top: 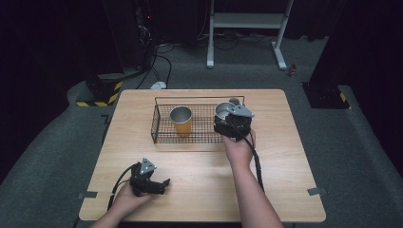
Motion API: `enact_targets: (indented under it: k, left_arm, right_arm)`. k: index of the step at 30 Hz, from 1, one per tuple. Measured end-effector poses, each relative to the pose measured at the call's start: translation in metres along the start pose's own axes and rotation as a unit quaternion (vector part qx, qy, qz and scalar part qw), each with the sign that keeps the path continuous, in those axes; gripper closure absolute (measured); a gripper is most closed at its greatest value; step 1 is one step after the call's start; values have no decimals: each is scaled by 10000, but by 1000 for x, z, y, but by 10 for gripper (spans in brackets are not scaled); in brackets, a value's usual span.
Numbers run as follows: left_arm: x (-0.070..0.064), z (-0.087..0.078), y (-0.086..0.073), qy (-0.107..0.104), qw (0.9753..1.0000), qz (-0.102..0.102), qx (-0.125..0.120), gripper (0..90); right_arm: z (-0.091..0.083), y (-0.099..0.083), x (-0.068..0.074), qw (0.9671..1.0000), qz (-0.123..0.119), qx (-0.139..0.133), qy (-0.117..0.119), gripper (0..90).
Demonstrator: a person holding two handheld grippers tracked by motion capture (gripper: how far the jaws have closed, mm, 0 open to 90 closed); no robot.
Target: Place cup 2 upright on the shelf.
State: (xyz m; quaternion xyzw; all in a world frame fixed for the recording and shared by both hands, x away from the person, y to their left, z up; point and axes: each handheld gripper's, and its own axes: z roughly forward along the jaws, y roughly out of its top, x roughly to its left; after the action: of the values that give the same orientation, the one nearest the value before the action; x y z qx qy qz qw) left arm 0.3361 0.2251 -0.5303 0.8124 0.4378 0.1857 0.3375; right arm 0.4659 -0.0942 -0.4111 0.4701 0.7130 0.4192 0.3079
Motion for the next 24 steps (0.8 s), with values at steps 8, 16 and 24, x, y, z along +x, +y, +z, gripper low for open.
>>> enact_targets:
  k: [8, 16, 24]
  left_arm:
    - [0, 0, 0, 13, 10000, -12, -25, 3]
    - [0, 0, 0, 13, 10000, -1, -21, 3]
    - [0, 0, 0, 13, 10000, 7, -9, 3]
  right_arm:
    - [19, 6, -1, 9999, 71, 138, -29, 186]
    - [38, 9, -5, 9993, 147, 317, -109, 186]
    - [57, 3, -5, 9978, 82, 636, -155, 186]
